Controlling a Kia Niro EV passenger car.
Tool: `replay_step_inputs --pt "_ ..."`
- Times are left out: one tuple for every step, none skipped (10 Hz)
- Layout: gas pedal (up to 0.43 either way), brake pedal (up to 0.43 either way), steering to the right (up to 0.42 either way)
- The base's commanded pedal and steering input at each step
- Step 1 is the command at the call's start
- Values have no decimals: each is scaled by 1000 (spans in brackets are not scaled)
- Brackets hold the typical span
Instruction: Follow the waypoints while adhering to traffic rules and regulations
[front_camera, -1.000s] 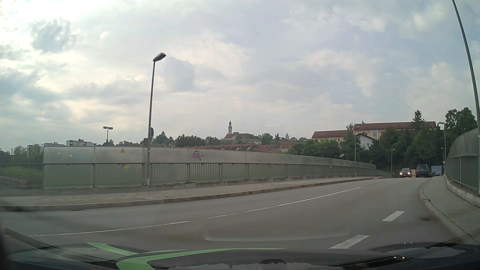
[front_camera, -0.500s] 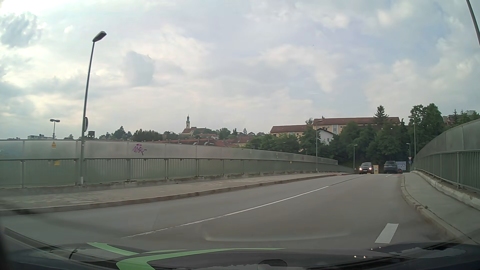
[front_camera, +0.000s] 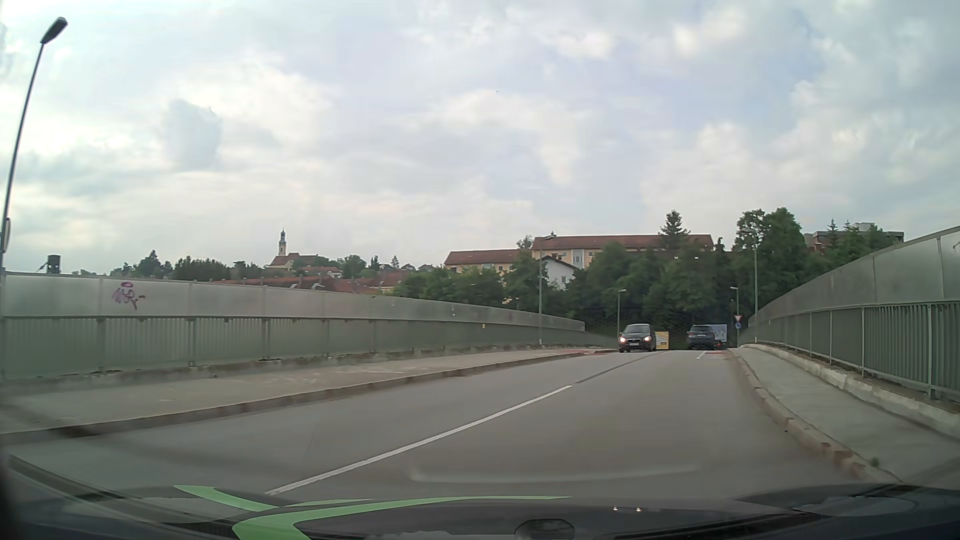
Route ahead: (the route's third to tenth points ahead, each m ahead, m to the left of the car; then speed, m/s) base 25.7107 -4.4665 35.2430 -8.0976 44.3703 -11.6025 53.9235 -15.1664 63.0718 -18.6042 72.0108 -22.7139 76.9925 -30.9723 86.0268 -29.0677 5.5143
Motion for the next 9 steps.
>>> replay_step_inputs --pt "319 0 250" --pt "319 0 242" --pt "319 0 230" --pt "319 0 214" --pt "319 0 200" --pt "319 0 182" --pt "319 0 169" --pt "311 0 150" --pt "287 0 129"
